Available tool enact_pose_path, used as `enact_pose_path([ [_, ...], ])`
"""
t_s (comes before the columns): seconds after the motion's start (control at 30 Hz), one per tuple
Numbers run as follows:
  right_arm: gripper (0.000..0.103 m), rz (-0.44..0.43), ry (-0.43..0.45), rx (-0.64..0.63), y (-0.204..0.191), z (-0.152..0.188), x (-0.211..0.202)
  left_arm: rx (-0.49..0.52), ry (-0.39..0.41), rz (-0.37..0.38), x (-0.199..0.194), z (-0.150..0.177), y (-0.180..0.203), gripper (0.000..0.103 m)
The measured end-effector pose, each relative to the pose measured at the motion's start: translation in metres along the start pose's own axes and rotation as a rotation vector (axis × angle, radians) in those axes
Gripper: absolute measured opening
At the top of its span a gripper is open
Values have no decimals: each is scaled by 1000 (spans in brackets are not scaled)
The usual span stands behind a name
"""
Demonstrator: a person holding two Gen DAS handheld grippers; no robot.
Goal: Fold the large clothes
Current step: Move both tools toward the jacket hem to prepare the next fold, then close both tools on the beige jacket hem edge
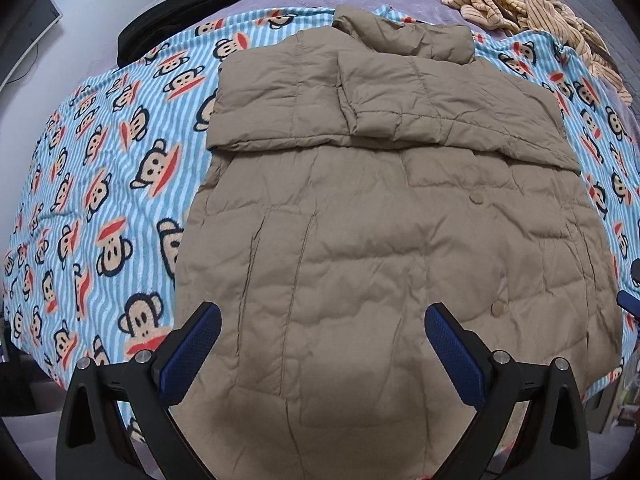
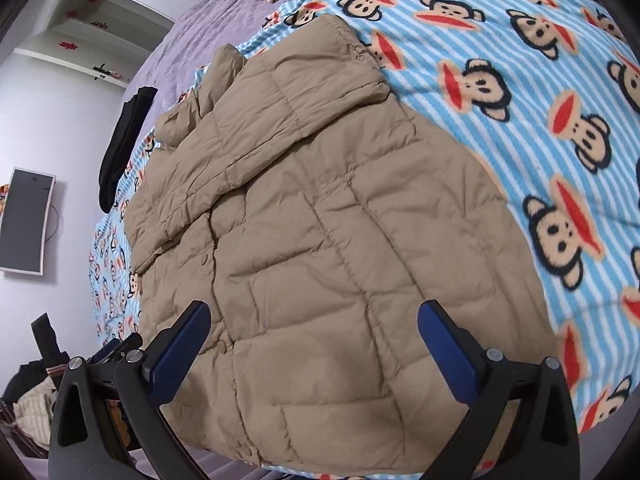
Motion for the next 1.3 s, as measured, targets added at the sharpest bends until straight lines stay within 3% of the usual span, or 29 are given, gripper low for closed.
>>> enact_pose_path([
  [0.2,103,-53,-30,60,-10,45,-7,17,-21,35,-6,36,-16,102],
  [0.4,103,-55,-36,135,-1,79,-16,-22,-59,94,-13,70,-28,102],
  [0.77,103,-93,-107,241,38,96,-23,-264,-162,250,-7,125,-53,102],
  [0.97,103,-133,-125,339,69,105,-22,-327,-233,378,7,158,-55,102],
  [1.07,103,-141,-144,388,83,113,-15,-372,-285,407,21,173,-50,102],
  [1.3,103,-169,-151,476,97,122,-7,-441,-236,443,39,159,-42,102],
])
Point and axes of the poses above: each gripper's, at about its wrist camera, not at the fingertips, and x roughly the way its jaws point, y to its right, z to its underside, the point moved 8 cm from there along x, roughly the way its jaws point, and after that the axes turned 3 degrees about -y, right-handed, at the moved point
